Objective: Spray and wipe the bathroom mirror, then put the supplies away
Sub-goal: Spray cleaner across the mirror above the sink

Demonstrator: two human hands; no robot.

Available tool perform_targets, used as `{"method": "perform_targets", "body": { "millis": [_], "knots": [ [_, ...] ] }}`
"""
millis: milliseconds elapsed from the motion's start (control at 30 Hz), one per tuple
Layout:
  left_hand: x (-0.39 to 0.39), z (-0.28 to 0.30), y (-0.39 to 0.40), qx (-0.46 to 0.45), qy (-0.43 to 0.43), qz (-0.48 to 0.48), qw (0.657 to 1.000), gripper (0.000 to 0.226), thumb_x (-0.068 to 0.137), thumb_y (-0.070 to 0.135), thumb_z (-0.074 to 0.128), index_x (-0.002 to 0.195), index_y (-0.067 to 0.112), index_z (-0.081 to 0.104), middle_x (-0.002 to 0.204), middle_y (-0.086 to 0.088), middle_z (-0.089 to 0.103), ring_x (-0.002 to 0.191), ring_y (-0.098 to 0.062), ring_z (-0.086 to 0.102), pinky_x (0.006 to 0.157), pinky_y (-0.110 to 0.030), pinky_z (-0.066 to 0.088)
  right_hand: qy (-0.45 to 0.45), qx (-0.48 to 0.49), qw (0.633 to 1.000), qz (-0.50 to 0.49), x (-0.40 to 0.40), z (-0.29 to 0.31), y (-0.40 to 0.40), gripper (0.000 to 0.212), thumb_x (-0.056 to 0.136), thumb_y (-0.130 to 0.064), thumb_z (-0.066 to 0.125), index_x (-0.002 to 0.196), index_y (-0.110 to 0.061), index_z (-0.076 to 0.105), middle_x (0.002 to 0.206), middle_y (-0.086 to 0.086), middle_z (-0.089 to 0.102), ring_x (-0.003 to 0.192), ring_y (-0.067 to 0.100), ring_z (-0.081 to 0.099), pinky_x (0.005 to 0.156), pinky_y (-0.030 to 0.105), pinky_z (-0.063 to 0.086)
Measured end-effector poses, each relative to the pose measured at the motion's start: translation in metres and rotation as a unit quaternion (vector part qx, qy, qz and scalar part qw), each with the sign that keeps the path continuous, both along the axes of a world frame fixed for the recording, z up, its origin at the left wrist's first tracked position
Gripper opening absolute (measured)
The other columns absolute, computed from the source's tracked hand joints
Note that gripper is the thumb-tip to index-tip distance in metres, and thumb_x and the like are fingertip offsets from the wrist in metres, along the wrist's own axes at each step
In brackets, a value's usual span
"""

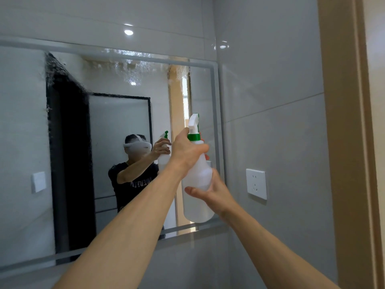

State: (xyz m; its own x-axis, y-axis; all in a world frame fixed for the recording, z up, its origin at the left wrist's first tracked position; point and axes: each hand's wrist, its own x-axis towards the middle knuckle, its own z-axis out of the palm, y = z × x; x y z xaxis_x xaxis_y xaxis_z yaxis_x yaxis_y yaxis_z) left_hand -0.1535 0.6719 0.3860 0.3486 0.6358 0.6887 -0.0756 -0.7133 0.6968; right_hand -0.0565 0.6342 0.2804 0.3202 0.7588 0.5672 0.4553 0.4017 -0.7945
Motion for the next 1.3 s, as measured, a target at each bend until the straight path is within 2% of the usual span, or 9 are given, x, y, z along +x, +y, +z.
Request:
{"method": "perform_targets", "body": {
  "millis": [167,267,400,533,767,900,1167,1233,1300],
  "knots": [
    [-0.005,-0.005,0.001,-0.011,-0.008,-0.013,1.000,0.032,0.077,-0.004,0.069,0.105,0.004,0.057,0.086,-0.012,0.057,0.051,-0.010,0.063,0.047,-0.019,0.053,0.008,0.014,1.000,0.012,-0.004,-0.007,0.004,0.078,0.075,-0.037,0.085,0.133,-0.028,0.035,0.124,0.000,0.051,0.110,0.015,0.057,0.078,0.024,0.051],
    [-0.009,-0.007,0.005,-0.030,-0.025,-0.029,0.999,0.036,0.075,-0.004,0.071,0.107,0.005,0.058,0.094,-0.015,0.062,0.063,-0.023,0.066,0.059,-0.034,0.062,0.005,0.009,1.000,0.019,-0.007,-0.009,0.006,0.076,0.075,-0.037,0.085,0.133,-0.027,0.036,0.122,0.000,0.053,0.109,0.016,0.058,0.080,0.027,0.052],
    [-0.019,-0.006,0.009,-0.049,-0.037,-0.042,0.997,0.045,0.074,-0.005,0.071,0.115,0.009,0.058,0.111,-0.011,0.064,0.076,-0.037,0.070,0.060,-0.036,0.060,-0.003,0.009,0.999,0.035,-0.015,-0.006,0.006,0.070,0.082,-0.026,0.083,0.133,-0.027,0.035,0.118,-0.003,0.054,0.106,0.011,0.058,0.074,0.018,0.049],
    [-0.035,-0.004,0.014,-0.049,-0.039,-0.015,0.998,0.043,0.069,-0.001,0.072,0.109,0.010,0.060,0.099,-0.014,0.063,0.077,-0.040,0.071,0.065,-0.043,0.062,-0.018,0.005,0.999,0.048,-0.029,0.000,0.014,0.069,0.080,-0.029,0.084,0.130,-0.028,0.036,0.118,-0.004,0.053,0.104,0.012,0.058,0.073,0.018,0.050],
    [-0.068,-0.010,0.020,-0.052,-0.067,0.025,0.996,0.037,0.070,-0.002,0.071,0.104,0.009,0.060,0.101,-0.015,0.065,0.061,-0.024,0.068,0.068,-0.052,0.061,-0.017,0.001,0.994,0.105,-0.056,-0.003,0.029,0.074,0.077,-0.029,0.085,0.131,-0.027,0.035,0.122,0.002,0.053,0.112,0.018,0.059,0.088,0.031,0.057],
    [-0.085,-0.018,0.030,-0.067,-0.076,0.045,0.994,0.031,0.060,0.001,0.070,0.088,0.010,0.058,0.082,-0.013,0.062,0.057,-0.035,0.067,0.061,-0.059,0.059,-0.019,-0.012,0.991,0.135,-0.071,-0.009,0.035,0.073,0.081,-0.023,0.083,0.135,-0.023,0.035,0.122,0.000,0.055,0.111,0.015,0.060,0.080,0.021,0.054],
    [-0.119,-0.028,0.041,-0.067,-0.091,0.097,0.989,0.034,0.068,-0.002,0.068,0.102,-0.002,0.061,0.083,-0.009,0.066,0.049,-0.012,0.064,0.058,-0.037,0.059,-0.021,-0.001,0.982,0.186,-0.103,-0.019,0.054,0.076,0.079,-0.020,0.083,0.138,-0.028,0.035,0.117,-0.008,0.060,0.104,0.003,0.063,0.079,0.018,0.053],
    [-0.129,-0.027,0.044,-0.066,-0.098,0.107,0.987,0.034,0.071,-0.007,0.068,0.103,0.000,0.062,0.088,-0.017,0.068,0.052,-0.011,0.066,0.055,-0.032,0.059,-0.025,0.002,0.979,0.200,-0.112,-0.017,0.060,0.073,0.078,-0.019,0.084,0.134,-0.029,0.038,0.117,-0.008,0.060,0.106,0.004,0.064,0.088,0.027,0.056],
    [-0.141,-0.024,0.049,-0.056,-0.103,0.122,0.986,0.035,0.067,-0.004,0.071,0.100,0.005,0.066,0.095,-0.019,0.072,0.063,-0.020,0.070,0.066,-0.041,0.062,-0.028,0.006,0.978,0.208,-0.121,-0.015,0.068,0.075,0.073,-0.026,0.086,0.134,-0.029,0.041,0.120,-0.006,0.062,0.112,0.012,0.064,0.098,0.043,0.055]
  ]
}}
